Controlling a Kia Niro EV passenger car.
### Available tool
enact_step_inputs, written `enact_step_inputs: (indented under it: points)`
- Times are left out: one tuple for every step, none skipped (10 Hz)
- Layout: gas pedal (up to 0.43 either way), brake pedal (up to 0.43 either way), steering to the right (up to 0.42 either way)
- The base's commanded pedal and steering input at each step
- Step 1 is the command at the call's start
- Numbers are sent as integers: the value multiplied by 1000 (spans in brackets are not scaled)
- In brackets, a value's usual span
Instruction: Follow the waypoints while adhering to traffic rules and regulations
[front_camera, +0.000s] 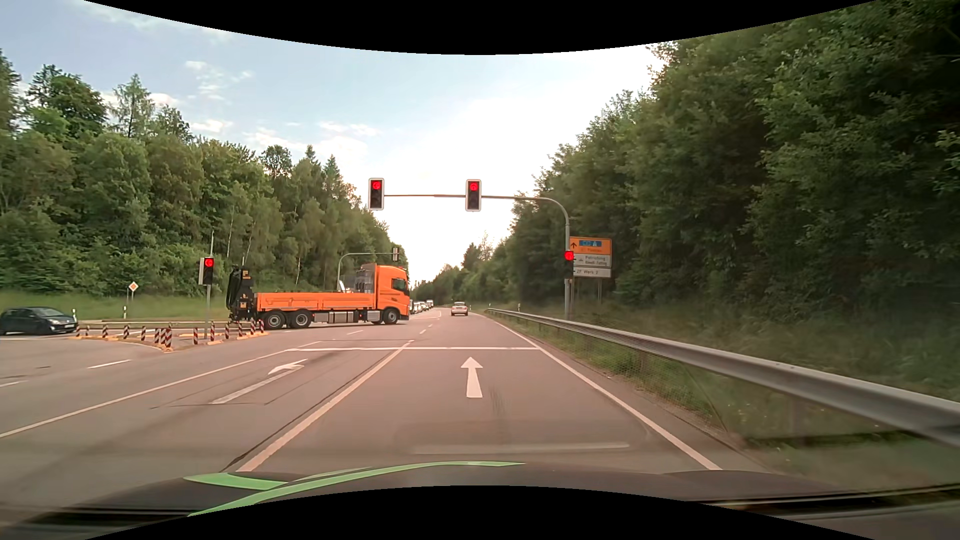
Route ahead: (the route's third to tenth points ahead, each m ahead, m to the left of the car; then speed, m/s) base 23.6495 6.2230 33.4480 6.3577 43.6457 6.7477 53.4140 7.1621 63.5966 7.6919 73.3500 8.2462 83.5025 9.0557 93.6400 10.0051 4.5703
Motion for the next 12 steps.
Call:
enact_step_inputs:
  points:
    - [0,171,0]
    - [0,171,0]
    - [0,171,0]
    - [0,171,0]
    - [0,171,0]
    - [0,171,0]
    - [0,171,0]
    - [0,171,0]
    - [0,165,0]
    - [0,165,0]
    - [0,165,0]
    - [0,165,0]
